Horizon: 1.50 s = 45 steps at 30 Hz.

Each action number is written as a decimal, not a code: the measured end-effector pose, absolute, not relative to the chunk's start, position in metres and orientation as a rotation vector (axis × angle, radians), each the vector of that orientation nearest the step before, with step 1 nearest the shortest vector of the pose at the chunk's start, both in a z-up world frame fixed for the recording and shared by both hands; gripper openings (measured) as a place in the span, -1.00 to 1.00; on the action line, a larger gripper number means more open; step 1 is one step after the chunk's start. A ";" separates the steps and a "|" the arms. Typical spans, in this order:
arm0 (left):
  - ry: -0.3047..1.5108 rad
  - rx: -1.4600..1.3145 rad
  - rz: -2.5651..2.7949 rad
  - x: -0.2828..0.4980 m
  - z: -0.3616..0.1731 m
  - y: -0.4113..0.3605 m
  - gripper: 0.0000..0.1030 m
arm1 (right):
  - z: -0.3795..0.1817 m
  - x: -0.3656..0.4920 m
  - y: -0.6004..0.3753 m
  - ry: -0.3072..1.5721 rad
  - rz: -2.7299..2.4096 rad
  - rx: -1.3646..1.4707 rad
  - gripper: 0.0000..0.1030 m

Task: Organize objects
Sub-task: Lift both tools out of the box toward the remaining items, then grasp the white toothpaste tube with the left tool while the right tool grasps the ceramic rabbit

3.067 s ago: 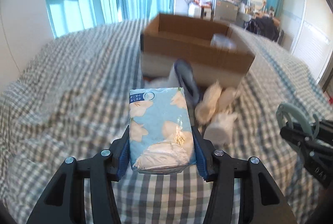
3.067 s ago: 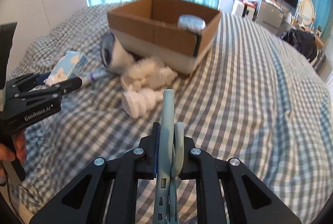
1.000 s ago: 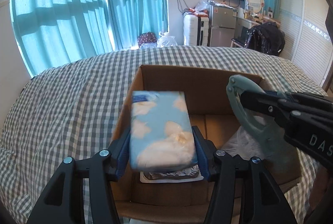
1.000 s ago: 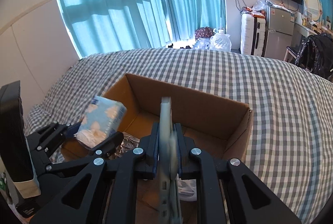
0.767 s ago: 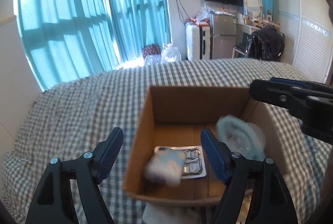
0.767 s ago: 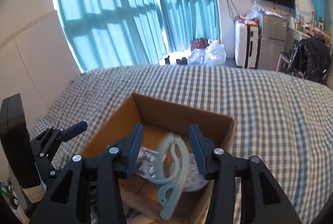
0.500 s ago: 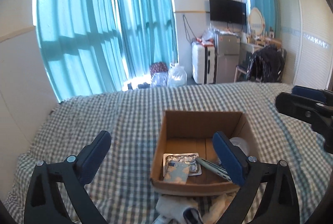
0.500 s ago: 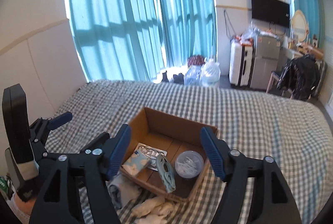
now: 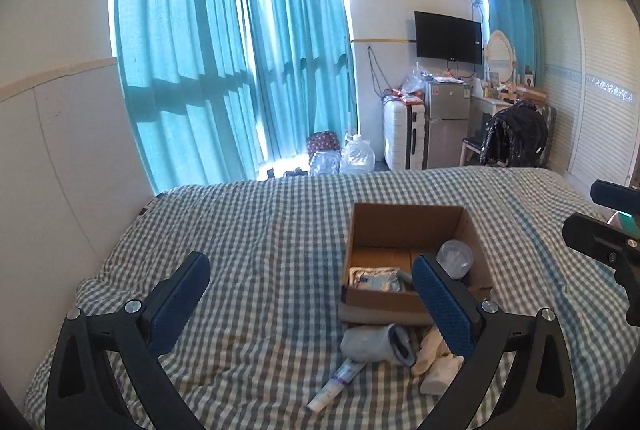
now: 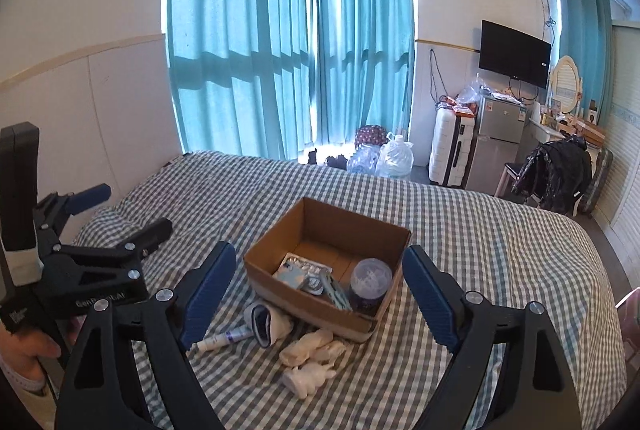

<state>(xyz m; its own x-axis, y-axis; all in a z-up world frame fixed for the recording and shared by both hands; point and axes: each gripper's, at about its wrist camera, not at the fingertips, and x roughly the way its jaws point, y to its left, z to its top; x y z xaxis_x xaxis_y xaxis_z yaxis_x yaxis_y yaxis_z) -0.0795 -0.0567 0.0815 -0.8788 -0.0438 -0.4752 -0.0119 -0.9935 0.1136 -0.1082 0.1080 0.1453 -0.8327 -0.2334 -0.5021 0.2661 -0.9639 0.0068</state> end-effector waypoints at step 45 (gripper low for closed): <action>-0.179 1.562 -2.868 -0.100 -0.166 -0.039 -0.51 | -0.126 -0.143 0.103 0.161 -2.471 1.379 0.26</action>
<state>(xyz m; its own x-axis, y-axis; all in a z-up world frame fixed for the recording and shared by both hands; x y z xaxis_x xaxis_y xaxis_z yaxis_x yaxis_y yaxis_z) -0.1003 -0.0390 -0.1661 -0.5375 0.0607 -0.8411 -0.1647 -0.9857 0.0341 -0.1432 0.1029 -0.1263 -0.4909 -0.2094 -0.8457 0.3175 -0.9469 0.0502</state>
